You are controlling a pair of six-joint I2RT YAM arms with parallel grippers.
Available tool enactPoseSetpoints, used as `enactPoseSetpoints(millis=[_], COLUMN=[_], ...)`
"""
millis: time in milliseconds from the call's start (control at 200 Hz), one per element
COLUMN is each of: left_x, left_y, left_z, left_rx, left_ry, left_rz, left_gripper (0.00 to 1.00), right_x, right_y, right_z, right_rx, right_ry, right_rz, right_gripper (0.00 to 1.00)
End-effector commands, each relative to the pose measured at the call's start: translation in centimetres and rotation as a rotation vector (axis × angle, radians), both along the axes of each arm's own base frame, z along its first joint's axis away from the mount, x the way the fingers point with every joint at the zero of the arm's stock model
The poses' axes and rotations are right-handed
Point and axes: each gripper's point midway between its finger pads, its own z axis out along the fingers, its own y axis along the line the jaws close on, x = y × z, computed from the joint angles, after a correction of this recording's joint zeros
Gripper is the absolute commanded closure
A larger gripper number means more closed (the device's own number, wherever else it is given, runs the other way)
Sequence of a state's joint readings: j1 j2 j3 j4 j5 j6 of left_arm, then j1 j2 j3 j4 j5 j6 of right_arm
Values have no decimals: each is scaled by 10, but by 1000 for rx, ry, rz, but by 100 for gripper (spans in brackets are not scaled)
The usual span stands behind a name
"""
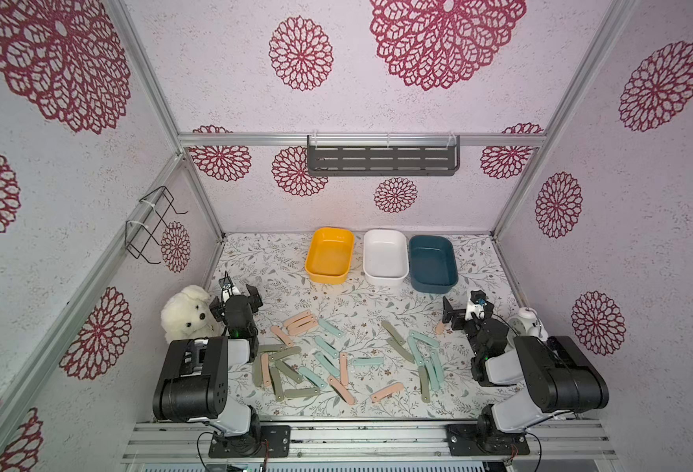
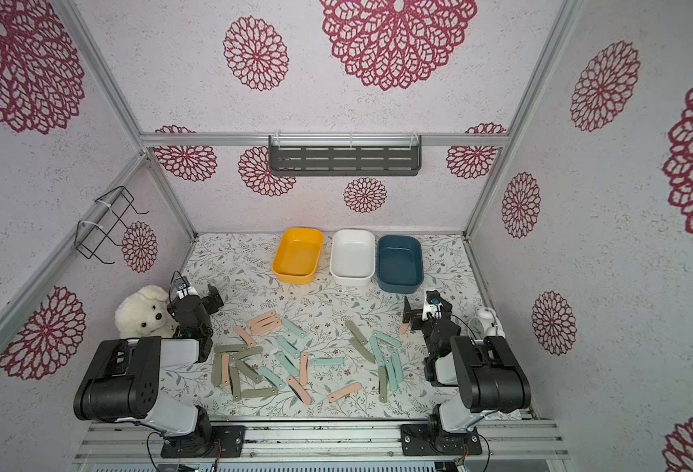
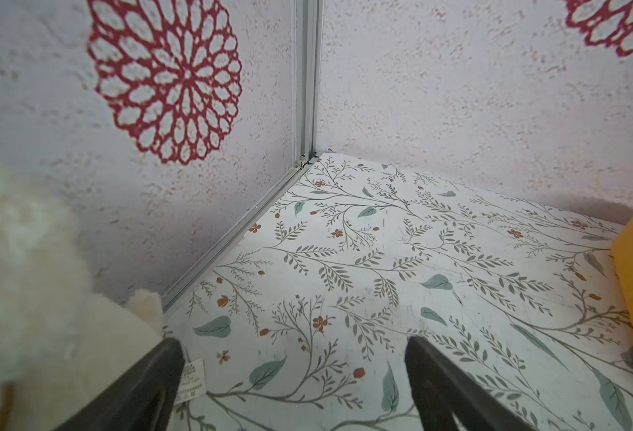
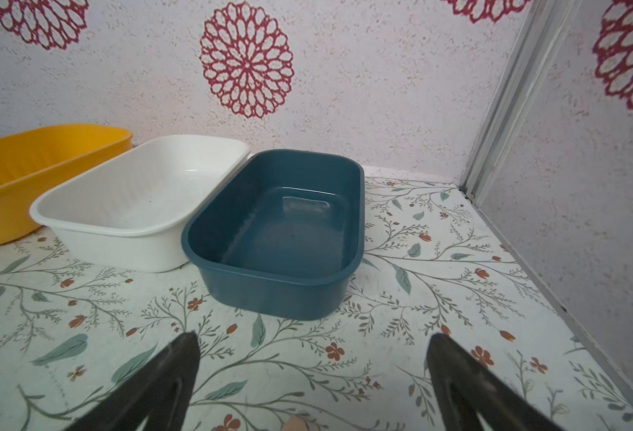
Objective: Place the fruit knives into the storage box by color
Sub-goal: Move the storage box to the center of the board.
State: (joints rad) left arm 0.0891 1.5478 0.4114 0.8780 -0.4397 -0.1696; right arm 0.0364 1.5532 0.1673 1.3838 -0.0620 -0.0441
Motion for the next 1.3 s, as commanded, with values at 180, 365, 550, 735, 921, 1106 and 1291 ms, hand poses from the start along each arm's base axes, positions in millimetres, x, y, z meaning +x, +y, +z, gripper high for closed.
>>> enactPoseSetpoints(millis=[180,365,550,735,921,1106,1291], left_x=[1,1,1,0,4,26,42], left_y=[-1,-1,-1,1,12,-8,-47], left_z=[2,3,2,8,52,87,79], left_rx=[-4,-4,-3,4,-23,-180,-236], left_ry=[-18,-20,-19,-38,58,117,203], left_rz=[4,3,2,18,104,35,-76], left_gripper=[3,3,3,3,3,3,3], right_x=[2,-3,-11,-1,-8,6,12], right_y=[4,1,-35,-29,-33,-7,19], right_z=[14,18,22,20,43,54,60], right_rx=[-12,-6,69,45,-1,-64,-73], right_ry=[-49,-72,-105,-71,-93,-24,-9], right_rz=[19,2,-210,-179,-294,-309,-274], right_gripper=[1,1,1,1,1,1,1])
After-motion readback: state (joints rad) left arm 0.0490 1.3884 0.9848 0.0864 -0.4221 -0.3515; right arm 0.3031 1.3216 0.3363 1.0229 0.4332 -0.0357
